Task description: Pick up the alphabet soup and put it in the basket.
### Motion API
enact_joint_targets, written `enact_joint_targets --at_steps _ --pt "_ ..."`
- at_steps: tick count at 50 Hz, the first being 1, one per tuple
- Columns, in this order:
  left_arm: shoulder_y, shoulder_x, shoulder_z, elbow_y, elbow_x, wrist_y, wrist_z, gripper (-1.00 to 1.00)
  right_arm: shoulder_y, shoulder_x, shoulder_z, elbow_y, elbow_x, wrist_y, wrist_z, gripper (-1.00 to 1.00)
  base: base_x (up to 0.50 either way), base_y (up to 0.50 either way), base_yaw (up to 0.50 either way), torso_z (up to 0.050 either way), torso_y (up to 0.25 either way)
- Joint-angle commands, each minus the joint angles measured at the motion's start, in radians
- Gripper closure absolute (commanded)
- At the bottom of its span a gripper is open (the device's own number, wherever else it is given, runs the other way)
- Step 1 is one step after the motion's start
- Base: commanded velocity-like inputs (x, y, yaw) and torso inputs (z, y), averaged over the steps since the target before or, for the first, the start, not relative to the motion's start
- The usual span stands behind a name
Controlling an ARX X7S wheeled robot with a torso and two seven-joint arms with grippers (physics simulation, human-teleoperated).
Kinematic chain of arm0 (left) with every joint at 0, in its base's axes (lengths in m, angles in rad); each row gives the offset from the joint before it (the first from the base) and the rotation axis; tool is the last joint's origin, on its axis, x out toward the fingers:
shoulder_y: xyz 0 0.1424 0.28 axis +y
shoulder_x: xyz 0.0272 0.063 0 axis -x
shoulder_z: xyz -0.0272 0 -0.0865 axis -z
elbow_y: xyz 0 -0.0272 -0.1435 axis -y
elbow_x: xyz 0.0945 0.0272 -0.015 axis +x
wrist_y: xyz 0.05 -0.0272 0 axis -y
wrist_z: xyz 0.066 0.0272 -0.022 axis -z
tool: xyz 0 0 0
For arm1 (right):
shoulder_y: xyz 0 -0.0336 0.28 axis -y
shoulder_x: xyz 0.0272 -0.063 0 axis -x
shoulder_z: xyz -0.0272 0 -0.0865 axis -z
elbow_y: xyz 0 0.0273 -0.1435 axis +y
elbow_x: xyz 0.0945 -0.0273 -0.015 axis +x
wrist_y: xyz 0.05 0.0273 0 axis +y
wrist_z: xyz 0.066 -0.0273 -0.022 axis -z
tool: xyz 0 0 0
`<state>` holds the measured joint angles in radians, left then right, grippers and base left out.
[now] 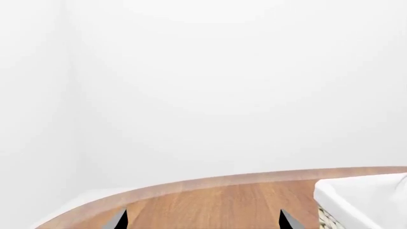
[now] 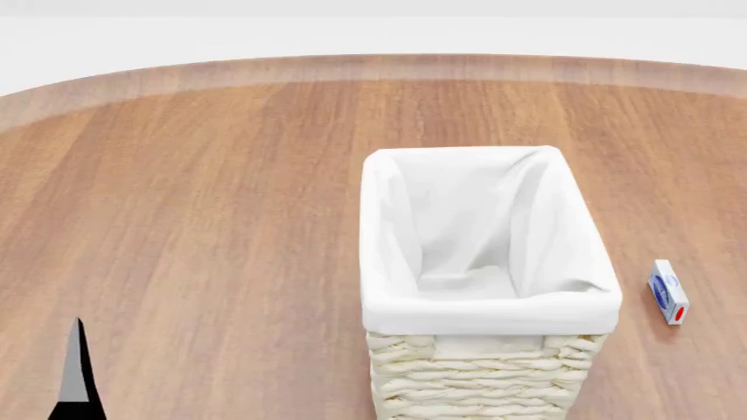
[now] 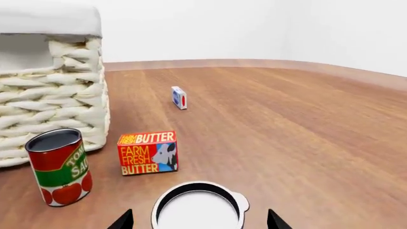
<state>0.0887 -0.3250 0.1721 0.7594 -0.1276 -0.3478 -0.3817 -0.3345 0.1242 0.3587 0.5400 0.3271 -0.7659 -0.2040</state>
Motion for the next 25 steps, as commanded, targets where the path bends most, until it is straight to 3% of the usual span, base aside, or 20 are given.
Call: enact_joint_targets --at_steps 1,17,18,25 --pt "-0.001 -0.004 0.000 0.000 -0.006 0.001 -0.004 -1.00 0.034 0.003 -0.006 0.055 0.004 -0.017 -0.004 -1.00 0.00 0.00 0.00 0.000 0.000" --pt "-0.002 -0.009 0.005 0.000 -0.011 0.003 -0.010 -1.00 0.081 0.004 -0.006 0.171 0.019 -0.062 -0.025 -1.00 0.00 0.00 0.00 0.000 0.000" --pt "-0.002 -0.009 0.005 -0.001 -0.011 0.004 -0.011 -1.00 0.081 0.004 -0.006 0.171 0.018 -0.062 -0.024 1.00 0.00 0.00 0.00 0.000 0.000" --pt "-0.001 -0.011 0.008 -0.001 -0.013 0.005 -0.013 -1.00 0.086 0.000 -0.015 0.169 0.027 -0.066 -0.034 1.00 0.00 0.00 0.00 0.000 0.000"
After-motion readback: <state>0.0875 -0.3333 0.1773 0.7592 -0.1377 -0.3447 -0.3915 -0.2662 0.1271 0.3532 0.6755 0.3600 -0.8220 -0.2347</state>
